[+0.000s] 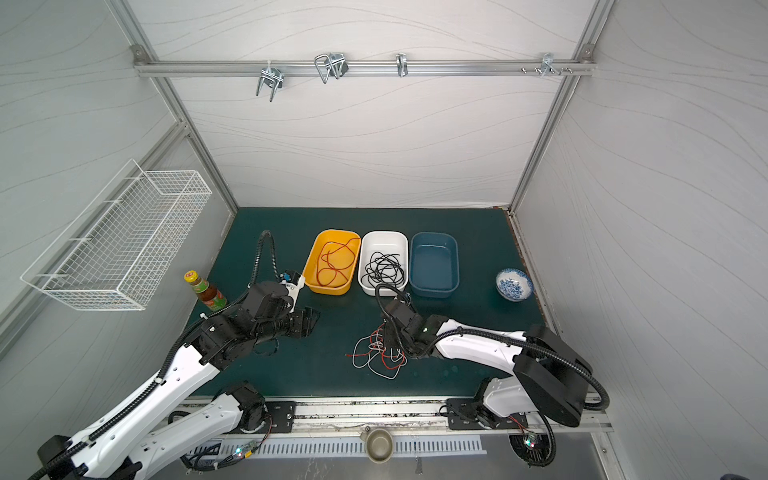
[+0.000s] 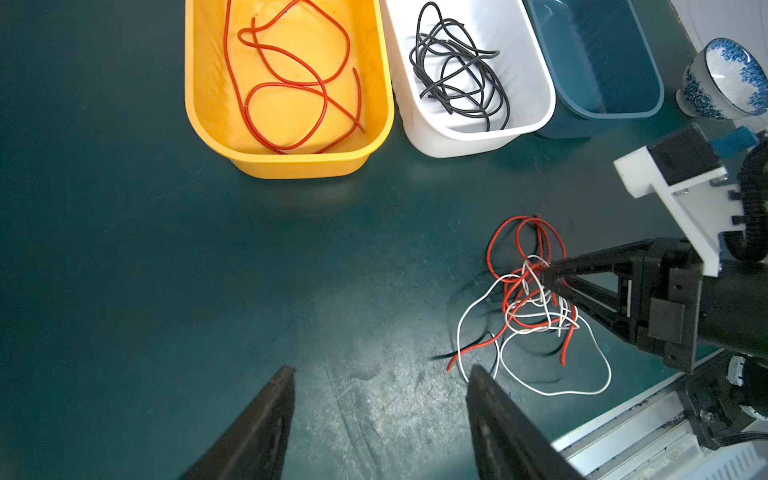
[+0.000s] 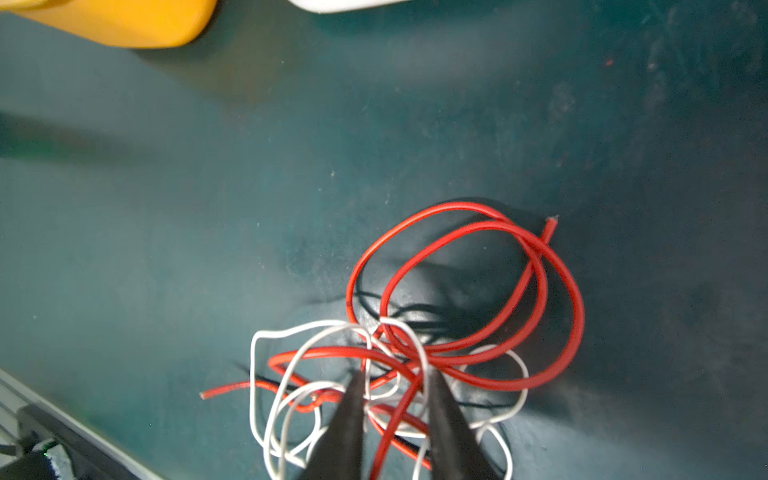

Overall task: Untangle the cables
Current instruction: 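Close the right gripper on the red-white wire pile's center, then grasp a white wire with the left gripper beside the right gripper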

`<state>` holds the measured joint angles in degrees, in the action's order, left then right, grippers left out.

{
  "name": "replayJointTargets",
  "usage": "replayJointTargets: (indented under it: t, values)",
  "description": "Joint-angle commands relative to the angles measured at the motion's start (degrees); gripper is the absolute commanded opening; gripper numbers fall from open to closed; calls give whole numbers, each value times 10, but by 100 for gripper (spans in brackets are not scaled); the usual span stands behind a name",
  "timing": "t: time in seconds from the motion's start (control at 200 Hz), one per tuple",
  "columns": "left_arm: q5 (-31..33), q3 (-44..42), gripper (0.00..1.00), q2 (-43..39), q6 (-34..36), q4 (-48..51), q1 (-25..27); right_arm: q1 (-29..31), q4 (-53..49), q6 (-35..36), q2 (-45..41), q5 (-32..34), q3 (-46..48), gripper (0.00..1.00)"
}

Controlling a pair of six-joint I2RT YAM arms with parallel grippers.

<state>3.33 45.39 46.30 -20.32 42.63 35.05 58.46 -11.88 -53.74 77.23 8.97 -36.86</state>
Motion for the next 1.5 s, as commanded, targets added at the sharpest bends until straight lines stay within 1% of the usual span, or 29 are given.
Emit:
replayJointTargets:
  t: [0.0, 0.09, 0.165, 0.2, 0.26, 0.335, 0.41, 0.49, 0.555, 0.665, 0.785, 0.865, 1.095, 1.266, 1.406, 1.451, 1.496]
  values:
    - [-6, 7, 67, 4, 2, -4, 4, 0, 5, -15, -13, 10, 10, 18]
    - [-7, 9, 67, 7, 0, -1, 4, -1, 0, -10, -31, 16, 11, 8]
    - [-12, 13, 66, 7, -8, 1, 4, -1, -29, 4, -50, 33, -1, 0]
    - [-19, 17, 66, 7, -16, 2, 4, -2, -38, 12, -60, 36, -7, 0]
    - [-51, 21, 66, 8, -29, -5, 5, -1, -50, 31, -81, 41, -17, 0]
    - [-86, 25, 65, 13, -64, -11, 4, -1, -65, 54, -110, 48, -28, 0]
    - [-144, 24, 64, 18, -100, -27, 5, -1, -77, 72, -138, 57, -38, 0]
    - [-193, 10, 63, 16, -142, -60, 12, -1, -80, 93, -167, 58, -43, 0]
    - [-214, -2, 63, 11, -171, -97, 29, -1, -75, 113, -186, 52, -44, 0]
    - [-218, -17, 63, 11, -200, -145, 73, -2, -62, 144, -213, 32, -47, 0]
    - [-216, -27, 63, 28, -205, -177, 115, -2, -49, 174, -241, 7, -51, 0]
    - [-225, -41, 63, 40, -204, -199, 129, -2, -37, 193, -258, -17, -51, 0]
    - [-273, -106, 62, 47, -229, -317, 142, -7, -24, 210, -274, -75, -47, 0]
    - [-282, -114, 59, 68, -225, -342, 147, -7, -17, 210, -271, -95, -46, 0]
    - [-292, -116, 58, 75, -226, -365, 155, -7, -17, 209, -267, -96, -44, 0]
    - [-287, -117, 56, 76, -225, -365, 158, -7, -15, 208, -266, -97, -43, 0]
    - [-279, -115, 50, 81, -222, -359, 159, -8, -14, 206, -265, -102, -43, 0]
